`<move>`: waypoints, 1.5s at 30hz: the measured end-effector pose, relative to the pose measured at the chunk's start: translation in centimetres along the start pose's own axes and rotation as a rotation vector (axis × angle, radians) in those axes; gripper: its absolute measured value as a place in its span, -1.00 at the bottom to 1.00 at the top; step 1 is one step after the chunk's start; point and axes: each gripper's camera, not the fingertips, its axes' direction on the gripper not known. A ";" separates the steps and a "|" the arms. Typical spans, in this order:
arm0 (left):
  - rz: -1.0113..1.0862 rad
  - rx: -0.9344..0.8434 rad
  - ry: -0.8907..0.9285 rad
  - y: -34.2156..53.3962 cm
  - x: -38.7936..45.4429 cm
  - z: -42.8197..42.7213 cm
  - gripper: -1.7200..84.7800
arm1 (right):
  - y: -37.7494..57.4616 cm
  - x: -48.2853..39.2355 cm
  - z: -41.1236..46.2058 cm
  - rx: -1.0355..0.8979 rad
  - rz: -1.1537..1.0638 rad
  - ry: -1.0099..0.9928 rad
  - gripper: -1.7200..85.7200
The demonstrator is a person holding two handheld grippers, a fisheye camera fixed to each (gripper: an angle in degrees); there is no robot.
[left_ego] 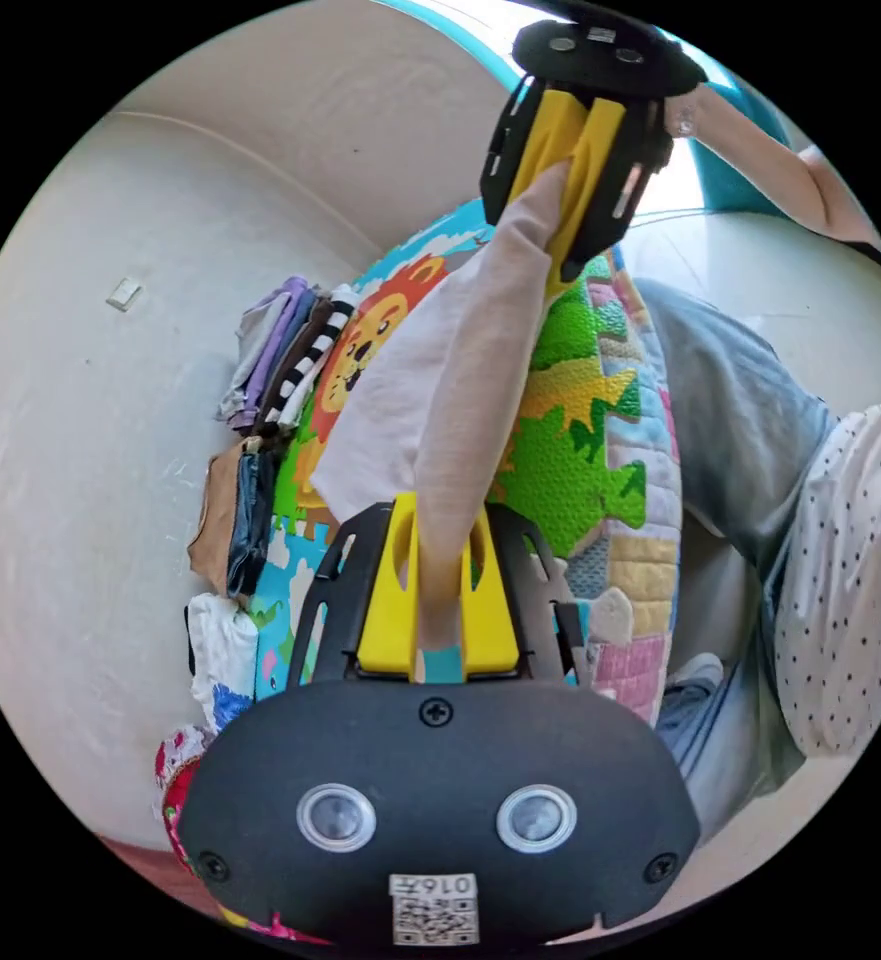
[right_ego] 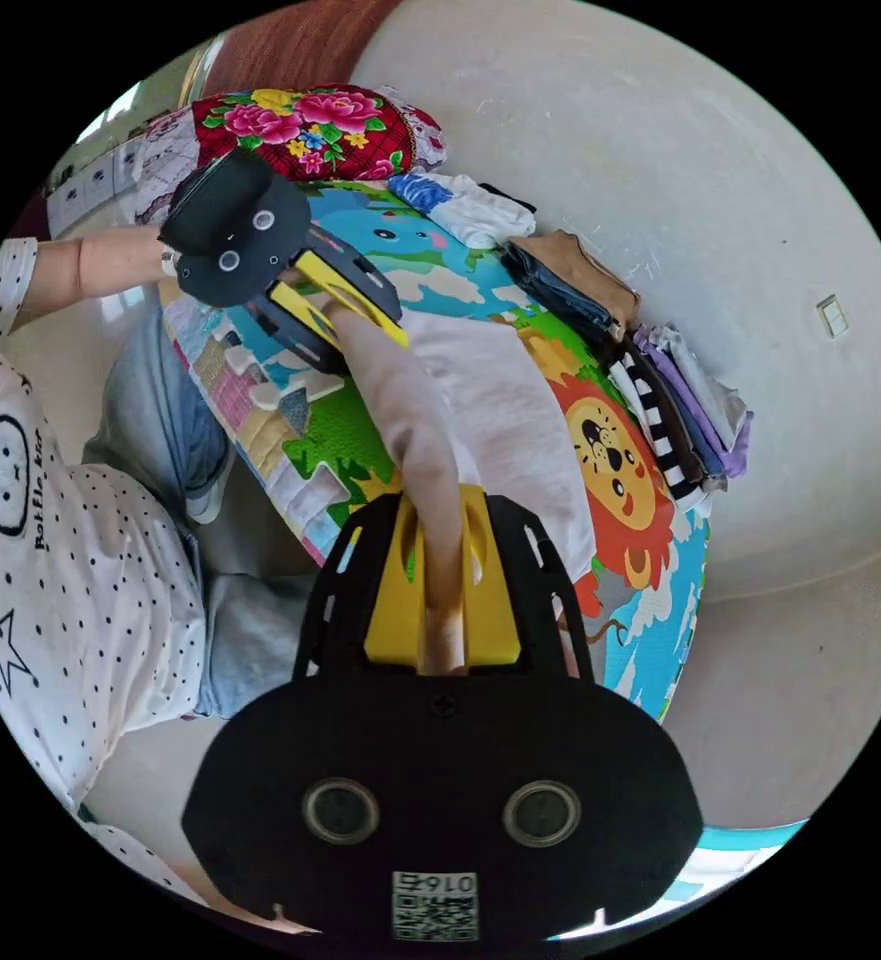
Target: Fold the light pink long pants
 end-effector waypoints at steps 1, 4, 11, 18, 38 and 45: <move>0.046 -0.007 0.034 -0.9 0.1 -0.9 -0.83 | 0.2 0.6 -0.5 -0.001 -0.037 -0.021 -0.83; 0.128 -0.004 0.149 -3.2 -0.1 -3.6 -0.84 | 0.6 2.2 -2.4 0.005 -0.125 -0.092 -0.83; 0.202 0.028 0.363 -8.7 -2.4 -8.2 -0.84 | 0.2 6.7 -6.9 0.020 -0.279 -0.155 -0.84; 0.168 -0.027 0.376 -15.3 -9.8 -6.9 -0.84 | -3.4 16.3 -6.8 -0.009 -0.276 -0.100 -0.84; -0.258 0.065 -0.557 -29.3 -35.7 16.8 -0.84 | -12.9 47.4 13.8 0.217 0.078 0.733 -0.83; -0.339 0.209 -0.455 -23.0 -32.7 22.0 -0.85 | -9.4 46.2 19.0 0.284 0.109 0.654 -0.83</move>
